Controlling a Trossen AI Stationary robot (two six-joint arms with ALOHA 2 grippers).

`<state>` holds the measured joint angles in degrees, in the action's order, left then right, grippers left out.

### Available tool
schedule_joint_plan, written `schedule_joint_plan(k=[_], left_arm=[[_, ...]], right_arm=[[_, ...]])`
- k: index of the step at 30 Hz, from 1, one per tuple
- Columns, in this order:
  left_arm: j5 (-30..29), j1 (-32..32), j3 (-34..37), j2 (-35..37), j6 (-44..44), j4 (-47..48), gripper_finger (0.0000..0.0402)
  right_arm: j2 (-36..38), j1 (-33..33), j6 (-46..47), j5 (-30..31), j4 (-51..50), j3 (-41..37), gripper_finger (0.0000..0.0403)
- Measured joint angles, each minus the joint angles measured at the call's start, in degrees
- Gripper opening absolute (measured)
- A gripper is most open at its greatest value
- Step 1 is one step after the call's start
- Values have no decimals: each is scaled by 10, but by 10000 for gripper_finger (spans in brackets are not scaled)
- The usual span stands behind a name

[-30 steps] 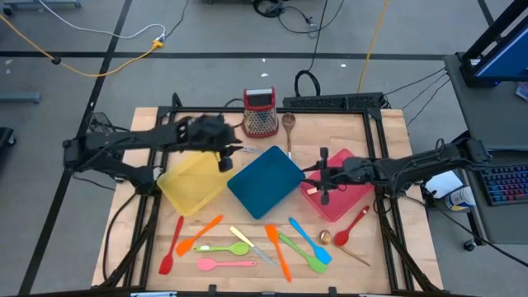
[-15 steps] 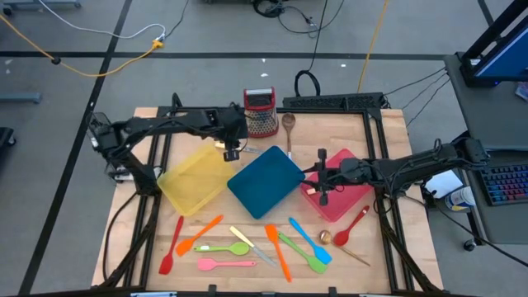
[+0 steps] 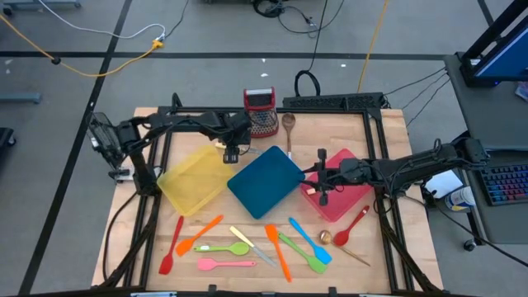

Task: Pick & Place Kitchen Items
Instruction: Put the yellow table knife into the red bin

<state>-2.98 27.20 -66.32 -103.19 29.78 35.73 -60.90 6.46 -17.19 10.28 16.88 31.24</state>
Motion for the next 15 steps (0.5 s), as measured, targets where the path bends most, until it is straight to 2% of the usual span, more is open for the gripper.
schedule_joint_plan(k=[7,15], left_arm=[[1,8,0,-38,4,-5,187],[55,28,-3,-68,29,-8,184]], right_arm=[[0,0,0,1,0,0,105],[0,0,0,1,0,0,105]])
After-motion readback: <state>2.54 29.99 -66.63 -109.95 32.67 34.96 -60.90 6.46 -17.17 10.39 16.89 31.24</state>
